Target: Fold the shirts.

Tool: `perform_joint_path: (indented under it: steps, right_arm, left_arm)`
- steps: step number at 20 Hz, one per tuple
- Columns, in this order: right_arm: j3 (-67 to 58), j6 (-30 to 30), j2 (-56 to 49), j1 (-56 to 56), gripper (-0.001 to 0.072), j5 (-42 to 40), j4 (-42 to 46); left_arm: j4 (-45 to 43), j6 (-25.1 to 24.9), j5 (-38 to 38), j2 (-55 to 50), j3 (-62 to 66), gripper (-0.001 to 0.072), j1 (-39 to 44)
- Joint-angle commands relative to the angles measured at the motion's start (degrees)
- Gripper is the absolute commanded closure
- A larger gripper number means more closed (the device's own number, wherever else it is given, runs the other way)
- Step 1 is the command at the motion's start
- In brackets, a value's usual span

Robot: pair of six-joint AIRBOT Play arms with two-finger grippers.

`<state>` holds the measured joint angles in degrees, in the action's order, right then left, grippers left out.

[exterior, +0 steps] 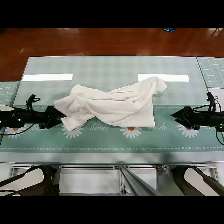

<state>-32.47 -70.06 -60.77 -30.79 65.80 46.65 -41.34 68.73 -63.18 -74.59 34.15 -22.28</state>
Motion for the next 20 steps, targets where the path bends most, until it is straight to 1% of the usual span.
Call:
perform_joint_path:
  steps: [1, 2, 3, 4, 6, 9, 13, 15, 16, 17, 18, 19, 20]
  right_arm:
    - [0.44, -0.2, 0.11, -0.04, 0.0303, 0.0, -0.26]
    - [0.44, -0.24, 0.11, -0.04, 0.0303, 0.2, -0.26]
    - [0.44, -0.33, 0.11, -0.04, 0.0303, 0.42, -0.22]
    - [0.44, -0.44, 0.09, -0.04, 0.0303, 0.37, -0.24]
    - [0.44, -1.2, -1.42, 0.44, 0.0303, 0.44, -0.15]
    - [0.11, -1.42, -7.28, 7.3, 0.0303, -0.76, -0.52]
    - [-3.76, -3.43, -16.96, 18.84, 0.0303, -6.99, -3.15]
    - [-6.99, -3.87, -21.22, 23.74, 0.0303, -8.24, -5.33]
    - [-9.11, -3.87, -23.23, 26.05, 0.0321, -8.35, -6.56]
    - [-11.47, -3.8, -24.76, 28.02, 0.0406, -8.09, -7.3]
    - [-14.14, -3.13, -25.73, 29.62, 0.0561, -6.88, -7.32]
    - [-17.0, -0.76, -25.94, 30.56, 0.0687, -3.74, -7.3]
    - [-20.55, 0.72, -25.79, 30.45, 0.0687, 0.31, -6.97]
  left_arm:
    - [1.38, -0.13, 5.29, -3.02, 0.09, 0.0208, 5.16]
    - [1.33, -0.55, 5.33, -4.11, 1.03, 0.035, 6.43]
    - [1.36, -1.79, 4.7, -4.79, 2.29, 0.0654, 7.28]
    - [1.33, -2.86, 3.89, -4.81, 3.5, 0.0684, 7.74]
    - [1.29, -3.87, 0.28, -4.63, 6.43, 0.0684, 7.65]
    - [1.33, -4.83, -2.99, -4.61, 9.57, 0.0684, 7.67]
    - [1.36, -4.83, -3.61, -4.61, 10.47, 0.0684, 7.67]
    - [1.42, -4.85, -3.5, -4.61, 10.47, 0.0684, 7.67]
    - [1.49, -4.85, -3.5, -4.61, 10.47, 0.0684, 7.67]
    - [1.57, -4.85, -3.5, -4.61, 10.49, 0.0684, 7.67]
    - [1.97, -4.85, -3.54, -4.61, 10.49, 0.0684, 7.65]
    - [2.6, -4.96, -4.52, -4.59, 10.78, 0.0684, 7.52]
    - [3.45, -6.16, -6.62, -4.46, 12.04, 0.0684, 7.15]
